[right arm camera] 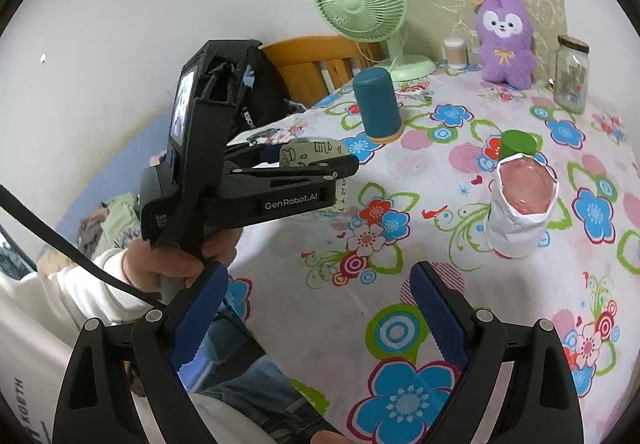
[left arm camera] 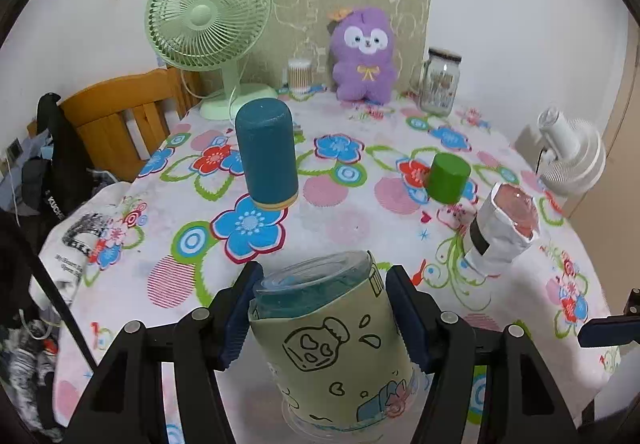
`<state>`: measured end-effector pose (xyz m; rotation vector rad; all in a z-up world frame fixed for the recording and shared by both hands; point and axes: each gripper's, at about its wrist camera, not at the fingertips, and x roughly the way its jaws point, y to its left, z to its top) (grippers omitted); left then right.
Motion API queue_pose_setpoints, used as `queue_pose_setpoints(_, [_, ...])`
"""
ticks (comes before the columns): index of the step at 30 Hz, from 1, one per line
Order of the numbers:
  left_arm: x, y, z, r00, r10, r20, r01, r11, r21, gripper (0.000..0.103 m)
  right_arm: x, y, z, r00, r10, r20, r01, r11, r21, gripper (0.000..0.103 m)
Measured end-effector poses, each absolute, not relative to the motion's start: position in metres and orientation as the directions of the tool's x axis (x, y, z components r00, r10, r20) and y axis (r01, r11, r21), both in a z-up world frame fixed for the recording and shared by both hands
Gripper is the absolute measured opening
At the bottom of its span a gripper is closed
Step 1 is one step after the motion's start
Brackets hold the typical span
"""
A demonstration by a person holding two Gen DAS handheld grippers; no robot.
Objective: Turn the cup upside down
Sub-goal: 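Lift the pale green cup with the left gripper and rotate its opening upward, then lower the pale green cup base-down onto the table and open the left gripper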
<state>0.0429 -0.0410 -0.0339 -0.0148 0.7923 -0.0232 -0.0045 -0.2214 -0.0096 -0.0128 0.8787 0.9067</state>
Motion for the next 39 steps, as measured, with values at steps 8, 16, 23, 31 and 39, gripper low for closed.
queue_pose_setpoints(8, [0.019, -0.048, -0.036, 0.829, 0.011, -0.560, 0.008, 0.999, 0.033, 0.067, -0.009, -0.216, -0.021, 0.293, 0.674, -0.678, -0.709, 0.629, 0.319, 0.094])
queue_pose_setpoints(16, [0.007, -0.051, -0.055, 0.845, 0.027, -0.534, 0.000, 0.999, 0.051, 0.067, -0.013, -0.215, -0.033, 0.272, 0.666, -0.694, -0.706, 0.628, 0.326, 0.094])
queue_pose_setpoints(23, [-0.003, -0.053, -0.072, 0.835, 0.027, -0.550, 0.000, 0.999, 0.050, 0.067, -0.016, -0.217, -0.040, 0.255, 0.667, -0.701, -0.693, 0.631, 0.348, 0.094])
queue_pose_setpoints(31, [-0.010, -0.055, -0.082, 0.822, 0.027, -0.568, 0.010, 0.998, 0.063, 0.067, -0.017, -0.216, -0.043, 0.243, 0.665, -0.706, -0.697, 0.627, 0.350, 0.094])
queue_pose_setpoints(39, [-0.012, -0.056, -0.082, 0.804, 0.014, -0.594, 0.021, 0.998, 0.052, 0.092, -0.015, -0.213, -0.043, 0.240, 0.662, -0.711, -0.708, 0.620, 0.339, 0.094])
